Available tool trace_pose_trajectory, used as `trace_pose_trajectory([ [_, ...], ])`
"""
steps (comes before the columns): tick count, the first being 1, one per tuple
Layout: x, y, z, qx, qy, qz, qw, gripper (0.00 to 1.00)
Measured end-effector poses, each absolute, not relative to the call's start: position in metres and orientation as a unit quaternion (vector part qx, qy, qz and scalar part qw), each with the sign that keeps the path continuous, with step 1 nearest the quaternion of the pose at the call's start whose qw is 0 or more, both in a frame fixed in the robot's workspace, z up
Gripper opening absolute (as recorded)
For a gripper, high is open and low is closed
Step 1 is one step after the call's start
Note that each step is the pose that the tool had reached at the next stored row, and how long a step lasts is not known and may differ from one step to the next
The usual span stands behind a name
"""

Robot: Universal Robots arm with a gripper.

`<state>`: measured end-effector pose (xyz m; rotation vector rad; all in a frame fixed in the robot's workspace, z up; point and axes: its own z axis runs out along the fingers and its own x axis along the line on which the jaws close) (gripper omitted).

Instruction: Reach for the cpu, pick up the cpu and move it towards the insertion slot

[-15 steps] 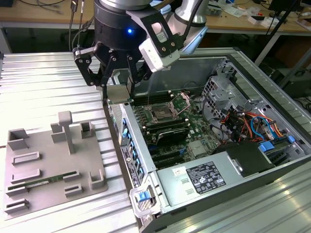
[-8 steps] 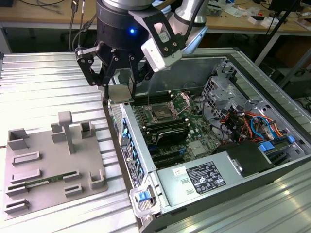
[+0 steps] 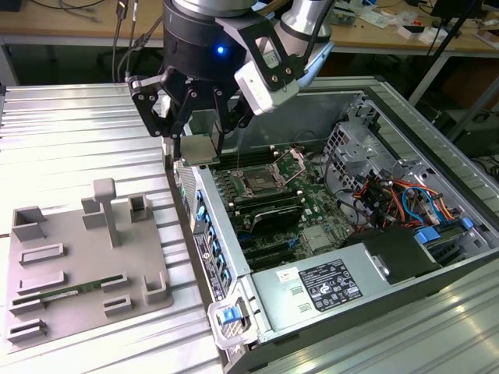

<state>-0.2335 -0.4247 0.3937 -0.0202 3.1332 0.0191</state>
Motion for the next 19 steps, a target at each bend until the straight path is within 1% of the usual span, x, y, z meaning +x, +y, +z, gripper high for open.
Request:
trace_pose_trajectory([
  [19,-0.2276,-0.4245,0.3937,-0.006,1.000,0.006,0.004,0.55],
])
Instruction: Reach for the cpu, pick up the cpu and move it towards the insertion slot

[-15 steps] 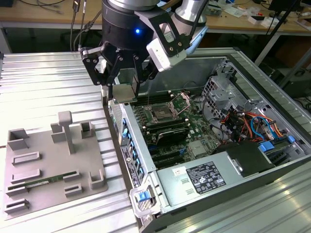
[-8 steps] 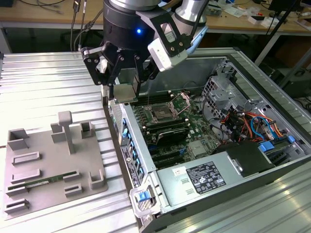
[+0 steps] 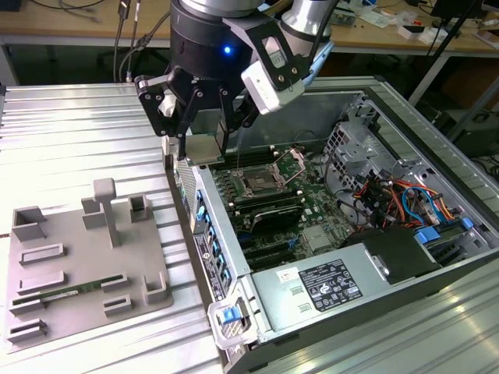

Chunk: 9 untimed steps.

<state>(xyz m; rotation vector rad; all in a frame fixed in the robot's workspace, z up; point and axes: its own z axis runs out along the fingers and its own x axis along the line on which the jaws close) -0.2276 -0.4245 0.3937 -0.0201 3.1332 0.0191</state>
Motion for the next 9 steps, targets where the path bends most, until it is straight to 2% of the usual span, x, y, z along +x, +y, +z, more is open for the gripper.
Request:
trace_pose_trajectory([
  [9,-0.2238,-0.4244,0.3937,-0.006,1.000,0.006,0.004,0.55],
])
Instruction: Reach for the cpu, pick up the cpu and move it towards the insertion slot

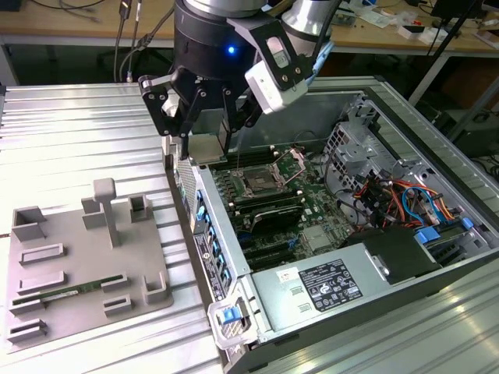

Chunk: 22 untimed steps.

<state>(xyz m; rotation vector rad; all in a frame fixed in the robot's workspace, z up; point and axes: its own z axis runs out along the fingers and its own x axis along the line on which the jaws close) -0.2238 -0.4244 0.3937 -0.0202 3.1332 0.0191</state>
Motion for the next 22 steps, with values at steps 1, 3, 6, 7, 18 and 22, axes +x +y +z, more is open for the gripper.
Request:
trace_pose_trajectory([
  [1,-0.2233,-0.4244,0.3936,-0.006,1.000,0.006,0.004,0.55],
  [3,-0.2227,-0.4244,0.3936,-0.006,1.000,0.006,0.004,0.55],
  [6,-0.2216,-0.4243,0.3937,-0.006,1.000,0.006,0.004,0.55],
  [7,-0.2212,-0.4243,0.3937,-0.006,1.000,0.006,0.004,0.55],
  [18,-0.2168,-0.4242,0.3937,-0.006,1.000,0.006,0.004,0.55],
  [22,-0.2152,-0.4242,0.3937,-0.006,1.000,0.006,0.004,0.55],
])
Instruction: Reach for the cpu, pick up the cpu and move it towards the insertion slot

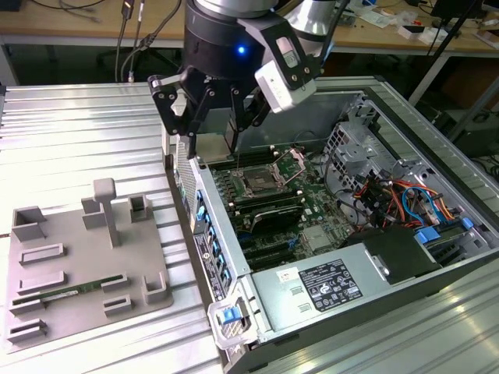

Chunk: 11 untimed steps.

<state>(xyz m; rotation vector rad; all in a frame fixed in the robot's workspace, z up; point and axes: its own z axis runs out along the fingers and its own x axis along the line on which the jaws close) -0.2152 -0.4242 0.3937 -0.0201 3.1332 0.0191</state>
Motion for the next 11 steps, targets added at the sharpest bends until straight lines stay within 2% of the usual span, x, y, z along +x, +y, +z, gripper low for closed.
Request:
trace_pose_trajectory([
  [11,-0.2120,-0.4242,0.3937,-0.006,1.000,0.006,0.004,0.55],
])
